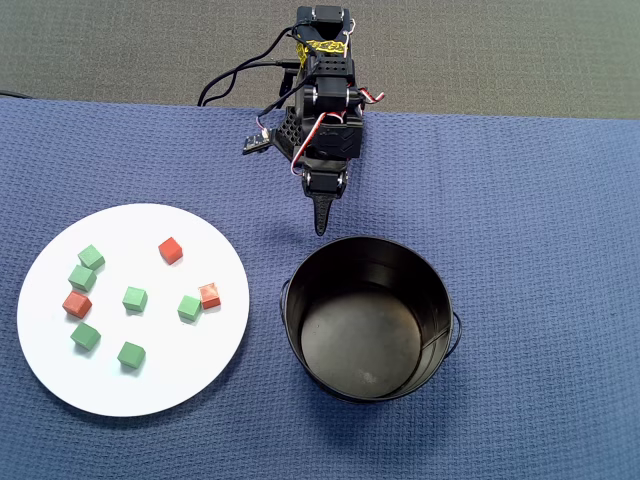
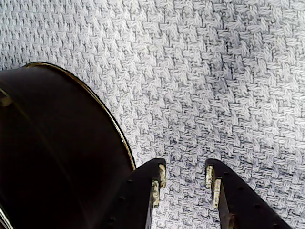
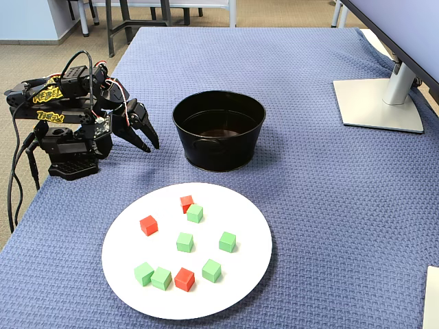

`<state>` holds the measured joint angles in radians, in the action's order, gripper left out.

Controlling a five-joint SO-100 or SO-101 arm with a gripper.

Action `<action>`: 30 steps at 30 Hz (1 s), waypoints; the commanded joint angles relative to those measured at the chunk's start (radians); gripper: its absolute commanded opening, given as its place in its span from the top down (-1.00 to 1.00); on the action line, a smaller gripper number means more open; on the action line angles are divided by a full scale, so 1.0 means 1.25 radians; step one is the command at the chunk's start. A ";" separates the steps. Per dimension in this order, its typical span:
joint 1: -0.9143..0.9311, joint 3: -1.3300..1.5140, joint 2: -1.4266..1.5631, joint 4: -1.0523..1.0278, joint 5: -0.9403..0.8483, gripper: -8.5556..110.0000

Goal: Pick up the green cubes from the white plate and place them in the black recipient

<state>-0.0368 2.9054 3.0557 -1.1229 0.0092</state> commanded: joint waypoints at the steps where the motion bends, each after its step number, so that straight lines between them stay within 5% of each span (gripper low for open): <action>1: -0.011 -0.049 -0.004 0.028 -0.029 0.86; 21: -0.005 -0.063 -0.056 0.093 -0.054 0.85; 26: 0.071 -0.210 -0.182 0.142 -0.216 0.79; 30: 0.140 -0.336 -0.210 0.031 -0.409 0.69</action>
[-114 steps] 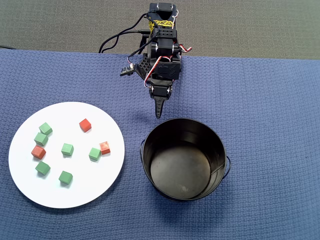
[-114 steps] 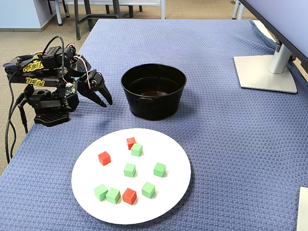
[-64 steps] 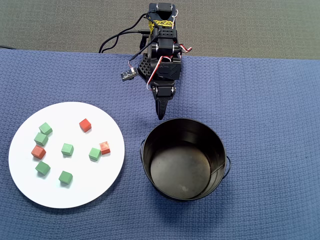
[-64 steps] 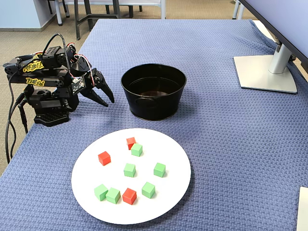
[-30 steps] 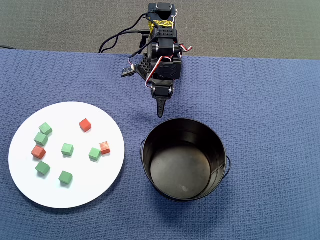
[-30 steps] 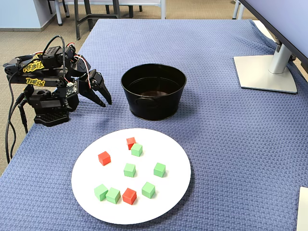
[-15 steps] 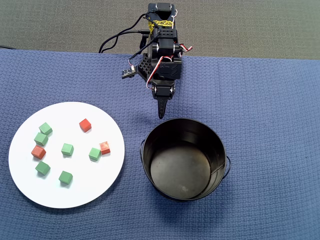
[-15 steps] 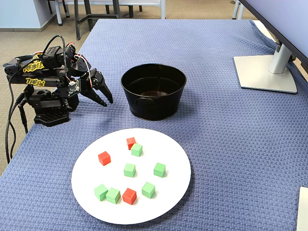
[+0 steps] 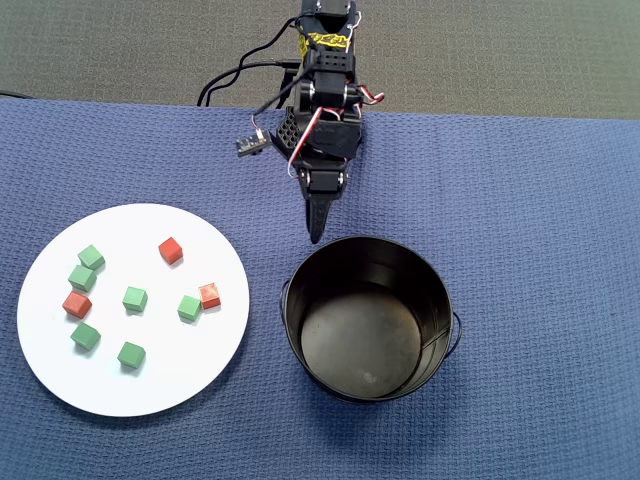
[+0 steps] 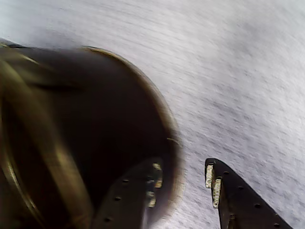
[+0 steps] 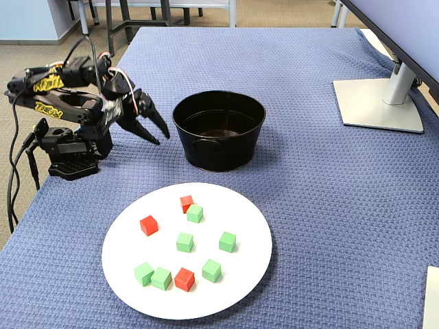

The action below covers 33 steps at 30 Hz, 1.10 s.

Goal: Pick up the green cubes from the white plate and place them in the black recipient

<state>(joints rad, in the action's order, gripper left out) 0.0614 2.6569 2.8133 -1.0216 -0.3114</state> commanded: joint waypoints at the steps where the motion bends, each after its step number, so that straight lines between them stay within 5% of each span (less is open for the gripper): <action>1: 0.070 -0.148 -0.011 -0.064 -0.200 0.69; 10: 0.263 -0.287 -0.114 -0.128 -0.458 0.68; 20: 0.498 -0.206 -0.530 0.410 -0.681 0.61; 26: 0.549 -0.307 -0.633 0.422 -0.839 0.57; 33: 0.558 -0.394 -0.715 0.414 -0.838 0.51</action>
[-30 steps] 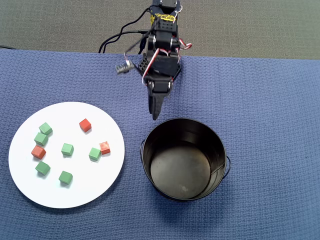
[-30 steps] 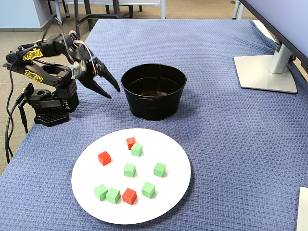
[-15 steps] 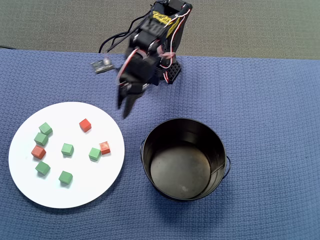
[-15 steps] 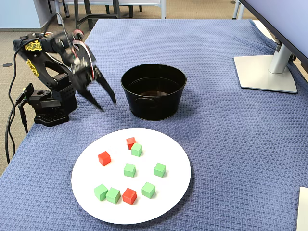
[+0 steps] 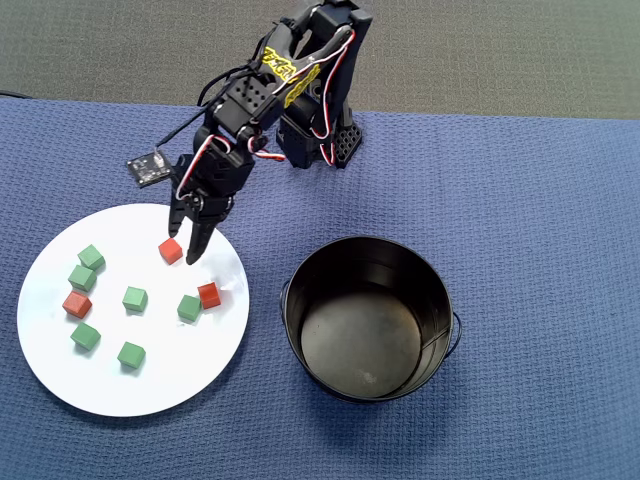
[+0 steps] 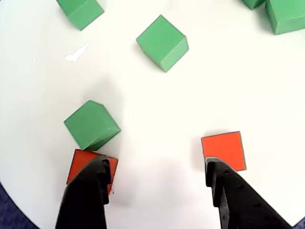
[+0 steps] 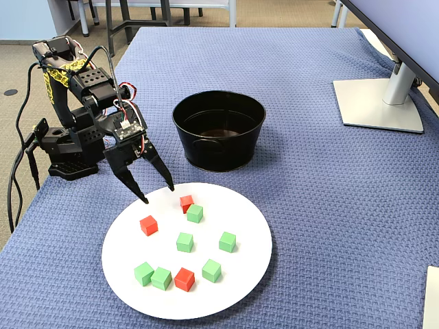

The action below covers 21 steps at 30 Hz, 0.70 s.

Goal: Pick up the green cubes from the white plate and place them in the black recipient

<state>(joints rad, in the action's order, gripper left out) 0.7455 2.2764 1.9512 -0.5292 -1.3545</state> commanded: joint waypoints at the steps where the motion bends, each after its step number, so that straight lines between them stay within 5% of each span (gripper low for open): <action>1: 0.010 -0.110 -0.042 0.012 0.015 0.51; 9: -0.017 -0.285 -0.190 -0.091 0.313 0.53; 16: -0.037 -0.291 -0.193 -0.114 0.293 0.52; 21: -0.011 -0.481 -0.336 -0.189 0.404 0.57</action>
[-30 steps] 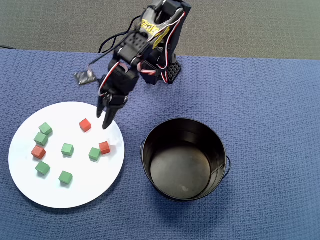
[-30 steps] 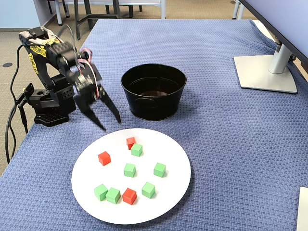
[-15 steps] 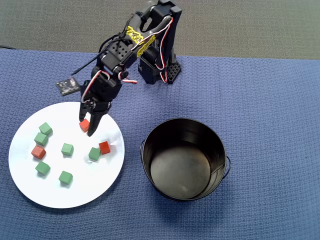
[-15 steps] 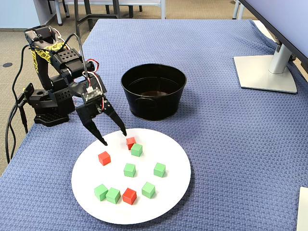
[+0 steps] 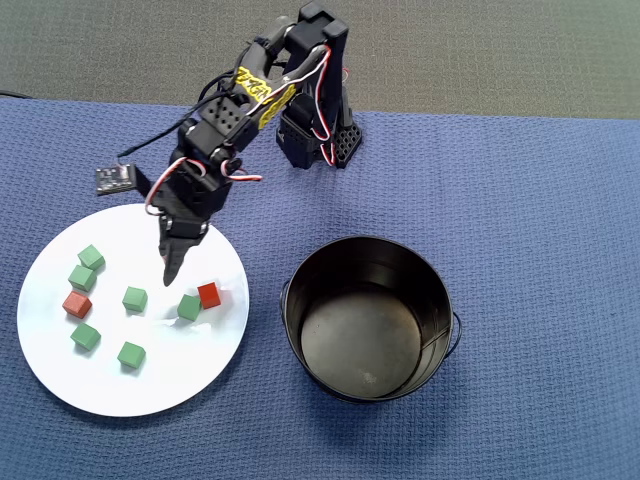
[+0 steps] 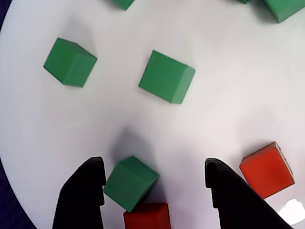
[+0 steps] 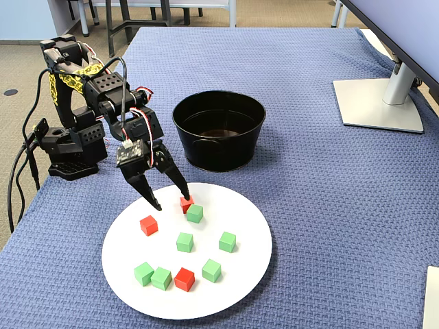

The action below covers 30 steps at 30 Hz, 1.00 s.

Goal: Pick up the green cubes from the white plate and place them in the black recipient

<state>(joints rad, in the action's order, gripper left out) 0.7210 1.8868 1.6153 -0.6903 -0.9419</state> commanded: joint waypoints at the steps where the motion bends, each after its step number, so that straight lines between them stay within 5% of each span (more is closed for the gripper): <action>1: 0.011 -0.220 -0.109 -0.096 0.094 0.58; 16: 0.052 -0.661 -0.438 -0.329 0.225 0.59; 30: 0.040 -0.746 -0.552 -0.356 0.228 0.59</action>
<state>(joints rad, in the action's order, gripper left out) 0.7747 1.0262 0.9127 -1.1321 -0.6627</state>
